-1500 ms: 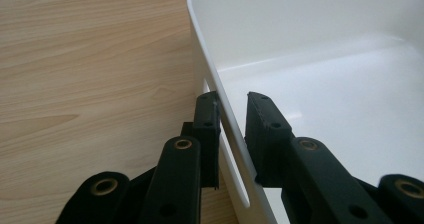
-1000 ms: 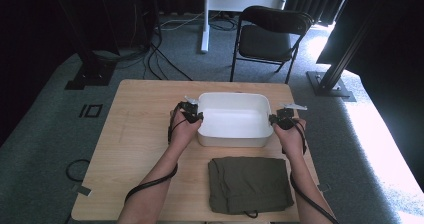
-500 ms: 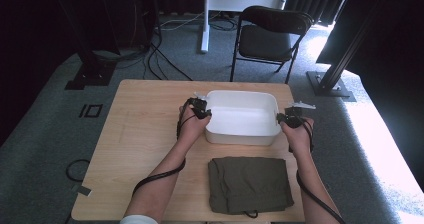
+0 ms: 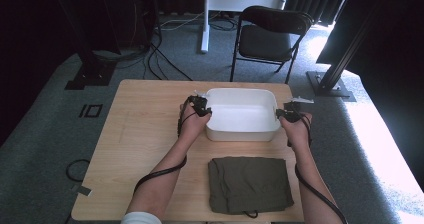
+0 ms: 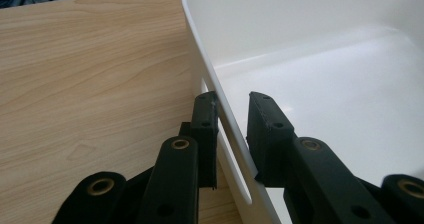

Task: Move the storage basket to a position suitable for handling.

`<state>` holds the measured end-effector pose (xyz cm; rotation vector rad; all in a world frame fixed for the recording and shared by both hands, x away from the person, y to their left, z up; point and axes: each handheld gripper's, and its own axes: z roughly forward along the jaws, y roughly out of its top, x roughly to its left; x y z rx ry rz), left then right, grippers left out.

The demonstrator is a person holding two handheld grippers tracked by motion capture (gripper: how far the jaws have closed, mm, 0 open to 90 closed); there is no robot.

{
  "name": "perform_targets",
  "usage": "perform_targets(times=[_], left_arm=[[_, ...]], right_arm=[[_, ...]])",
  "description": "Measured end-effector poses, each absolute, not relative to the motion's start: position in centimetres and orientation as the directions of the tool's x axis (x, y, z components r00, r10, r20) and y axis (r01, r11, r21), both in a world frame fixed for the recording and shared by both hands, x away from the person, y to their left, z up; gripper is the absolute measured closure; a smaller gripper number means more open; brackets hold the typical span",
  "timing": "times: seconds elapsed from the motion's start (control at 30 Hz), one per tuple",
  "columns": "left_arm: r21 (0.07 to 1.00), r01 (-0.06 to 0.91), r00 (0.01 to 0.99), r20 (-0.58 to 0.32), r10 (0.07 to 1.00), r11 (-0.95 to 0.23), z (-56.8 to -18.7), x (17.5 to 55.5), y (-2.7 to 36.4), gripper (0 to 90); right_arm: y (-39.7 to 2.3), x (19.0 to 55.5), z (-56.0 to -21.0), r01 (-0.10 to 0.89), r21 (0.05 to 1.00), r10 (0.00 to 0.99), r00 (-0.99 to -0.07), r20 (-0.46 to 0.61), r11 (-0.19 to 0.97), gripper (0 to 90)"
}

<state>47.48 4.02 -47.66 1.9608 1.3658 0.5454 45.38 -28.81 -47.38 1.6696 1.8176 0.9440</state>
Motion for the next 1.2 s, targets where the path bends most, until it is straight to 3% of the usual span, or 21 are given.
perform_targets(times=[0.37, 0.4, 0.43, 0.5, 0.53, 0.6, 0.7, 0.73, 0.8, 0.97, 1.2], left_arm=[[0.736, 0.637, 0.391, -0.051, 0.919, -0.231, -47.4, 47.4, 4.3, 72.7], [0.752, 0.623, 0.4, -0.072, 0.914, -0.214, -47.3, 47.4, 4.5, 67.4], [0.762, 0.613, 0.409, -0.083, 0.909, -0.206, -47.1, 47.3, 4.5, 61.4], [0.77, 0.606, 0.419, -0.096, 0.903, -0.2, -46.5, 47.2, 4.6, 60.6], [0.776, 0.59, 0.432, -0.072, 0.899, -0.221, -46.2, 47.2, 4.7, 53.1], [0.79, 0.568, 0.449, -0.063, 0.891, -0.231, -45.9, 47.1, 4.8, 50.1], [0.789, 0.57, 0.483, -0.094, 0.871, -0.231, -45.6, 46.9, 4.9, 38.4], [0.789, 0.57, 0.483, -0.094, 0.871, -0.231, -45.6, 46.9, 4.9, 35.7], [0.786, 0.563, 0.511, -0.089, 0.855, -0.254, -45.4, 46.3, 5.0, 30.8], [0.809, 0.533, 0.519, -0.081, 0.851, -0.248, -45.0, 45.3, 5.6, 20.0], [0.806, 0.494, 0.549, 0.002, 0.836, -0.327, -45.3, 44.0, 6.7, 20.1]], right_arm=[[-28.9, 45.2, -47.4, 0.63, 0.776, 0.985, -0.15, 0.085, 0.029, 81.5], [-28.9, 45.1, -47.3, 0.623, 0.781, 0.984, -0.152, 0.09, 0.025, 79.9], [-28.9, 45.1, -47.2, 0.614, 0.789, 0.984, -0.157, 0.084, 0.031, 76.9], [-28.8, 45.0, -46.9, 0.61, 0.791, 0.979, -0.183, 0.084, 0.046, 70.4], [-28.8, 45.0, -46.8, 0.603, 0.796, 0.978, -0.191, 0.084, 0.049, 67.9], [-28.7, 45.0, -46.6, 0.584, 0.81, 0.97, -0.219, 0.108, 0.042, 56.2], [-28.6, 44.9, -46.3, 0.552, 0.833, 0.951, -0.269, 0.149, 0.026, 39.2], [-28.6, 44.9, -46.3, 0.552, 0.833, 0.951, -0.269, 0.149, 0.026, 39.2], [-28.2, 44.7, -46.3, 0.543, 0.837, 0.944, -0.304, 0.13, 0.06, 19.1], [-27.6, 43.8, -46.1, 0.509, 0.857, 0.94, -0.324, 0.105, 0.08, 13.3], [-27.3, 42.9, -45.8, 0.51, 0.854, 0.937, -0.339, 0.086, 0.107, 12.7]])
